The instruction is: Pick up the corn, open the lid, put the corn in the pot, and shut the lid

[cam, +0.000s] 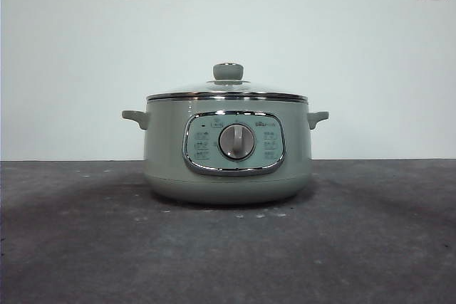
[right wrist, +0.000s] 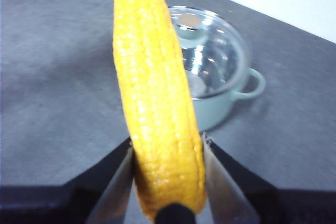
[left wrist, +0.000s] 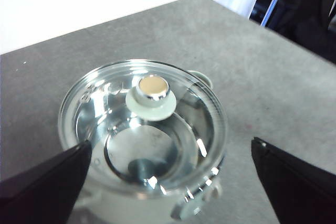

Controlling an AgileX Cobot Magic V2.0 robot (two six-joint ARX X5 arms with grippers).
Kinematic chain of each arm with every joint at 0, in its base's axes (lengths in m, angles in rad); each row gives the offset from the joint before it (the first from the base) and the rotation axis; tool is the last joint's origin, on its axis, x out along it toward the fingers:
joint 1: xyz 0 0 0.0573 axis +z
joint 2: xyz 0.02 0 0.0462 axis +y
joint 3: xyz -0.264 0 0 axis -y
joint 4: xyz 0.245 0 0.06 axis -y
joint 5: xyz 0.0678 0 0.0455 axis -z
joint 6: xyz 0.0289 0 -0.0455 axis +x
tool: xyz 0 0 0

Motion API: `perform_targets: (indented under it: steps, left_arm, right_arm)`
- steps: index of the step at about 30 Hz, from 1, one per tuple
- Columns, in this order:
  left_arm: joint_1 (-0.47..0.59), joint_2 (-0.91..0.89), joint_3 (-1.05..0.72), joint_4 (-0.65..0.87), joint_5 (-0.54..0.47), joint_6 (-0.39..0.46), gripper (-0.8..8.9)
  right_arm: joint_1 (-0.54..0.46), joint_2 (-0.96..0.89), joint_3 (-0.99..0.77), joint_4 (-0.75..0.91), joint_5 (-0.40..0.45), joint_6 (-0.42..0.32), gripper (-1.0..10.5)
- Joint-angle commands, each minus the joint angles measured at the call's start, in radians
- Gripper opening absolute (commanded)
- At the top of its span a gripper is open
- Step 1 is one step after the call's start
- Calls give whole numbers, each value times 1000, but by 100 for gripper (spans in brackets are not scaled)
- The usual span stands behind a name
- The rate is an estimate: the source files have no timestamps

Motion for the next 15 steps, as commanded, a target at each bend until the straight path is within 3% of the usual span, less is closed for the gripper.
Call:
perform_targets:
  steps: [1,7,15]
  left_arm:
    - [-47,109,64,6,-46,80,632]
    - [-105,310,197,24,-134,156,632]
    - [-139,498,289,129,-148,156,632]
  right_arm:
    - [0,-23,-3,-26,29,45,-12]
    - [0,-90,-3,-81,60,93,-12]
    - [1,-148,-3,-168,101,150,-12]
